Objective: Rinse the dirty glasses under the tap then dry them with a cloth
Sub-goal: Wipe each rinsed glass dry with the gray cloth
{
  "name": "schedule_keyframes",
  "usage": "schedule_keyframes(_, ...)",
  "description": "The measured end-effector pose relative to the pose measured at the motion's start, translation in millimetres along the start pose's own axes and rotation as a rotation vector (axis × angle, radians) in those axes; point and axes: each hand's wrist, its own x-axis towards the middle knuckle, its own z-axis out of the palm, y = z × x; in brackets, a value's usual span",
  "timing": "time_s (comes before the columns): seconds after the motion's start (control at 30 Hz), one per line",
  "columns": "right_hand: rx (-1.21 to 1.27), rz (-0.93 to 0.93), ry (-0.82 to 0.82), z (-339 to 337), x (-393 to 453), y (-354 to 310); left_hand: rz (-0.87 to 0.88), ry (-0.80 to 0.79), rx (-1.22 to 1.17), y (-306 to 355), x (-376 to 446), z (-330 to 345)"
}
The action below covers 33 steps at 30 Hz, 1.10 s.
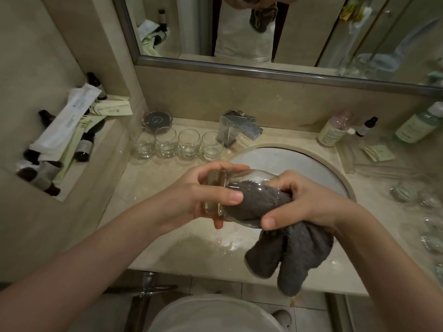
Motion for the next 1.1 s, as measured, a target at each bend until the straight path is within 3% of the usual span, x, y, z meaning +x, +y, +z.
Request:
schedule_keyframes(0.1, 0.064, 0.003, 0.049, 2, -1, 3, 0.012, -0.003, 0.106, 2, 0, -2)
schedule_keyframes(0.23, 0.156, 0.026, 0.055, 6, 1, 7, 0.164, -0.018, 0.72, 20, -2, -5)
schedule_keyframes(0.33, 0.171, 0.027, 0.057, 11, 2, 8, 0.12, -0.07, 0.853, 31, -2, -2)
schedule_keyframes(0.4, 0.156, 0.005, 0.049, 12, 1, 6, 0.117, -0.075, 0.819, 32, 0, -2)
schedule_keyframes(0.57, -0.071, 0.025, -0.043, 10, -2, -8, -0.038, -0.135, 0.36, 15, 5, -7)
schedule_keyframes(0.67, -0.155, 0.066, -0.039, 8, 0, -9, -0.12, -0.175, 0.209, 4, 7, -13)
schedule_keyframes(0.9, -0.148, 0.131, 0.084, 5, 12, 0, -0.207, -0.165, 0.179, -2, 12, -31)
schedule_keyframes(1.1, -0.104, 0.172, 0.301, 10, 32, 15, -0.266, 0.005, 0.227, -16, 8, -51)
